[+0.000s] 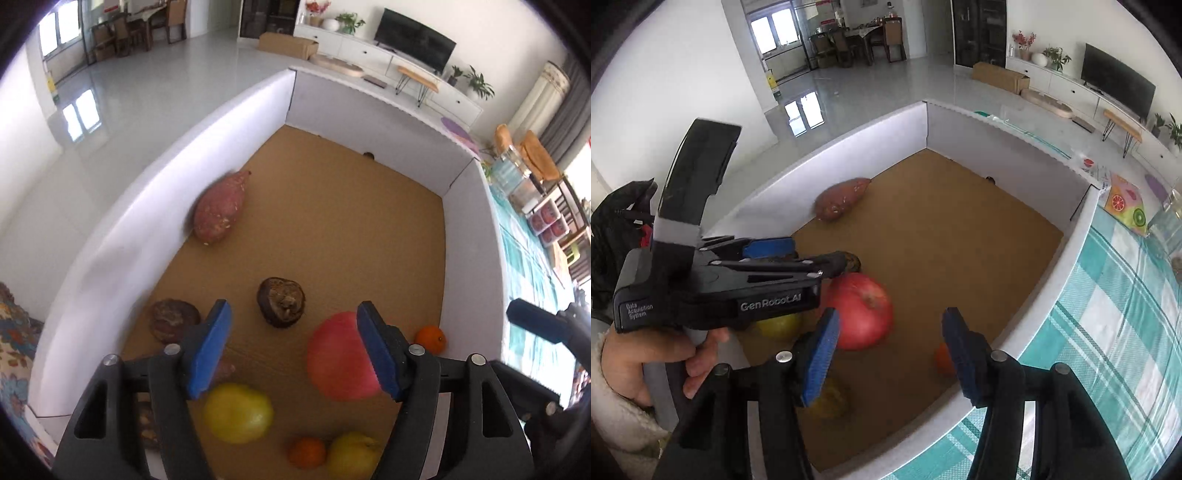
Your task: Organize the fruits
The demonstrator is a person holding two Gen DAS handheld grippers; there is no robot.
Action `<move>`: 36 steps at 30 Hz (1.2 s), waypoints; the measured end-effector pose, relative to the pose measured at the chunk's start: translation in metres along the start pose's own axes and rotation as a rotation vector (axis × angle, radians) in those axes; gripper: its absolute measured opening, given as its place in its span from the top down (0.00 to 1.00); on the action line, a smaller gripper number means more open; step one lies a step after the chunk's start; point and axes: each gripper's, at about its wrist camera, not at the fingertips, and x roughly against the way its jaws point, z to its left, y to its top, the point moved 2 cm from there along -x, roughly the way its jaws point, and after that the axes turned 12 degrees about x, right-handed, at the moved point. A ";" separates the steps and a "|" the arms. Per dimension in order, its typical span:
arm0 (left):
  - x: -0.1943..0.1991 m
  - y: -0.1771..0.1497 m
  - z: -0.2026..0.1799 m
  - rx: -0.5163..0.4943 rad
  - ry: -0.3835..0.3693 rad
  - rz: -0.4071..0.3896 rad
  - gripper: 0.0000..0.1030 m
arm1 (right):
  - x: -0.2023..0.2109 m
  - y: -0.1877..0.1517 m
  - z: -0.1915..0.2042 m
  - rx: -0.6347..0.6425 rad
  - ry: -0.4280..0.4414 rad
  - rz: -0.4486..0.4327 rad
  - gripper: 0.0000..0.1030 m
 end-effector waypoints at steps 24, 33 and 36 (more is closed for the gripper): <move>0.131 -0.063 0.019 -0.092 0.208 -0.222 0.11 | 0.076 -0.033 0.069 -0.059 -0.082 0.031 0.00; 0.130 -0.067 0.022 -0.079 0.195 -0.217 0.11 | 0.069 -0.033 0.071 -0.037 -0.118 0.058 0.00; 0.127 -0.067 0.022 -0.086 0.202 -0.212 0.11 | 0.066 -0.032 0.070 -0.042 -0.118 0.061 0.00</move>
